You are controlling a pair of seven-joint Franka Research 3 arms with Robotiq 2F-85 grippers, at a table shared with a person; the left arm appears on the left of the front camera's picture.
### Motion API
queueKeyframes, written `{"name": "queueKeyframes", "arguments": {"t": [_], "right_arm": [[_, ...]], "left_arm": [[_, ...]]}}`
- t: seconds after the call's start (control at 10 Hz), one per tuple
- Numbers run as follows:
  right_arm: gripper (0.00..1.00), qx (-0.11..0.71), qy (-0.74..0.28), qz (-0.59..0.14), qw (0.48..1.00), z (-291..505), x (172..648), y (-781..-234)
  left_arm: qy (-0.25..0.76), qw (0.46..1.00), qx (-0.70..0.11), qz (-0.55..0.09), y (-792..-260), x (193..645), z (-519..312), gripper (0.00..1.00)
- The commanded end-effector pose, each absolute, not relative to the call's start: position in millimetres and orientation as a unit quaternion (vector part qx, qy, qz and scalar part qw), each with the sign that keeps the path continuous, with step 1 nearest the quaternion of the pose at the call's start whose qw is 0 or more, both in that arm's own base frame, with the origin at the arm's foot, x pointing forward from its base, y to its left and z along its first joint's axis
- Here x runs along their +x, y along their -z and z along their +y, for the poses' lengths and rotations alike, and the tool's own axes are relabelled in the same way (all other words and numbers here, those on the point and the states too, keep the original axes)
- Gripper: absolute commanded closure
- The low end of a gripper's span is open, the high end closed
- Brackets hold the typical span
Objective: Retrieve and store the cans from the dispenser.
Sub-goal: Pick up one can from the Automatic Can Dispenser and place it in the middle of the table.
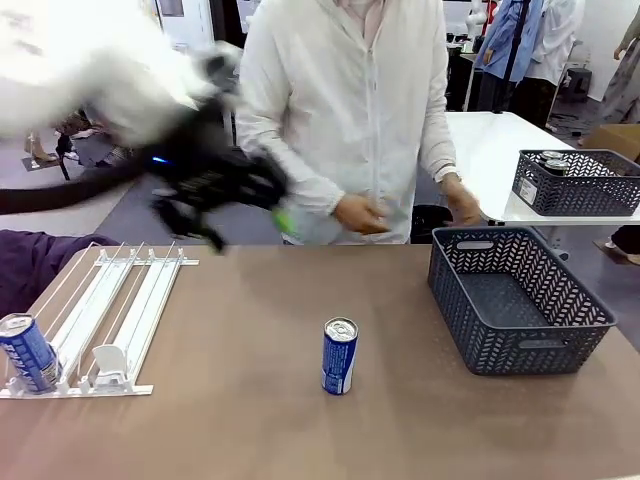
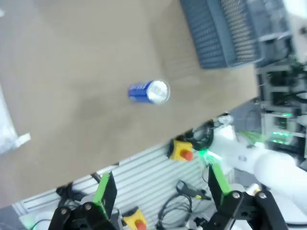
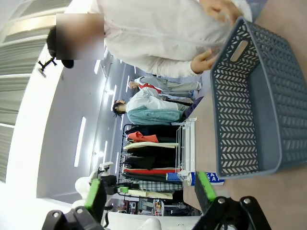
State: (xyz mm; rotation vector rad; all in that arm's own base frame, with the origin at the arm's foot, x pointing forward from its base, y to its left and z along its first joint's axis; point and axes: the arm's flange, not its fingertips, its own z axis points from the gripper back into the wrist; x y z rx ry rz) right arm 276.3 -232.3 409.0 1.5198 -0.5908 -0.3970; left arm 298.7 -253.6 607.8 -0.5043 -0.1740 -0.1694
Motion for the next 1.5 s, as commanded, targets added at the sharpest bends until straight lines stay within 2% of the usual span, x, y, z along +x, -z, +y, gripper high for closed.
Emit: {"name": "queueKeyframes", "arguments": {"t": [0.0, 0.2, 0.4, 0.6, 0.7, 0.8, 1.4], "right_arm": [[0.0, 0.675, 0.174, -0.256, 0.67, -232.5, 274.1, -413.0], [0.0, 0.675, 0.174, -0.256, 0.67, -232.5, 274.1, -413.0], [0.0, 0.675, 0.174, -0.256, 0.67, -232.5, 274.1, -413.0], [0.0, 0.675, 0.174, -0.256, 0.67, -232.5, 274.1, -413.0], [0.0, 0.675, 0.174, -0.256, 0.67, -232.5, 274.1, -413.0], [0.0, 0.675, 0.174, -0.256, 0.67, -232.5, 274.1, -413.0], [0.0, 0.675, 0.174, -0.256, 0.67, -232.5, 274.1, -413.0]], "left_arm": [[0.024, 0.946, -0.317, -0.057, -598.1, 297.7, -117.1, 0.0], [0.008, 0.904, -0.428, -0.018, -568.7, 292.4, 5.6, 0.0], [-0.023, 0.826, -0.562, -0.033, -523.5, 283.7, 95.9, 0.0], [-0.076, 0.755, -0.648, -0.067, -484.5, 279.6, 135.0, 0.0], [-0.093, 0.754, -0.648, -0.06, -472.5, 282.3, 137.2, 0.0], [-0.068, 0.789, -0.607, -0.066, -492.0, 259.9, 144.4, 0.0], [-0.068, 0.789, -0.607, -0.066, -492.0, 259.9, 144.4, 0.0]]}}
